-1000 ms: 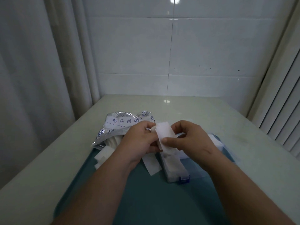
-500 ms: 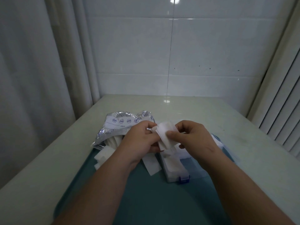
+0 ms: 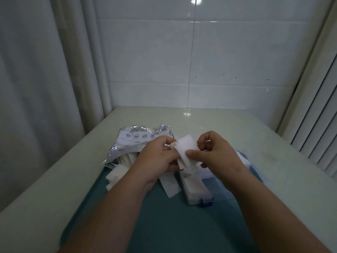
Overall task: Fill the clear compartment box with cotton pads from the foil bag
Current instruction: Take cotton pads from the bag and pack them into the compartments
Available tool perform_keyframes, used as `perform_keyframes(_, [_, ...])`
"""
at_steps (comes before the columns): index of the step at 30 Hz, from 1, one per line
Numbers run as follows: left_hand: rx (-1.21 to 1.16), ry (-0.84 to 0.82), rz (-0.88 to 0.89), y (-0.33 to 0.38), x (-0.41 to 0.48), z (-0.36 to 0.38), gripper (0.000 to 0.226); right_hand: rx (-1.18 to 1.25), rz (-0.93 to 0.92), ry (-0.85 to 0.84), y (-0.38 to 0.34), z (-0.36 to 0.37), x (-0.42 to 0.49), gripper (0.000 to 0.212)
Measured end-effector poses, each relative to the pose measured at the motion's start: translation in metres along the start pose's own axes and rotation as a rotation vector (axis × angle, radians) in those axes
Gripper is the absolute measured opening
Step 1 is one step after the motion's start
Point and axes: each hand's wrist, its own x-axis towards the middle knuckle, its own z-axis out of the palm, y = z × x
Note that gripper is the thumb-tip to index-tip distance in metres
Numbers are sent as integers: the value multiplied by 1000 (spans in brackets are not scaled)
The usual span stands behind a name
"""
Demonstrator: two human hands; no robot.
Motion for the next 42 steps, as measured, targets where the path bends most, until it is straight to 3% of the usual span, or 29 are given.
perform_keyframes(9, [28,3,16,2,-1,0,14,-51,-2,-1,0,-2,0,25])
perform_keyframes(13, [147,42,76,2,-2,-1,14,-21,38,-75,0,-4,-1,19])
perform_keyframes(19, [103,46,43,1,-3,0,16,46,69,-122,-7,-11,-4,16])
perform_keyframes(21, [257,64,32,-2,-2,-2,13,51,60,-80,-8,-15,-4,16])
perform_keyframes(25, [857,39,98,-3,-3,-5,17,53,66,-20,-7,-19,-1,16])
perform_keyframes(29, [1022,-119,50,-5,-10,3,34,39,62,-16,-5,-18,0,16])
perform_keyframes(42, [937,-6,79,-12,-3,-2,22,-67,32,-27,-3,-17,1,15])
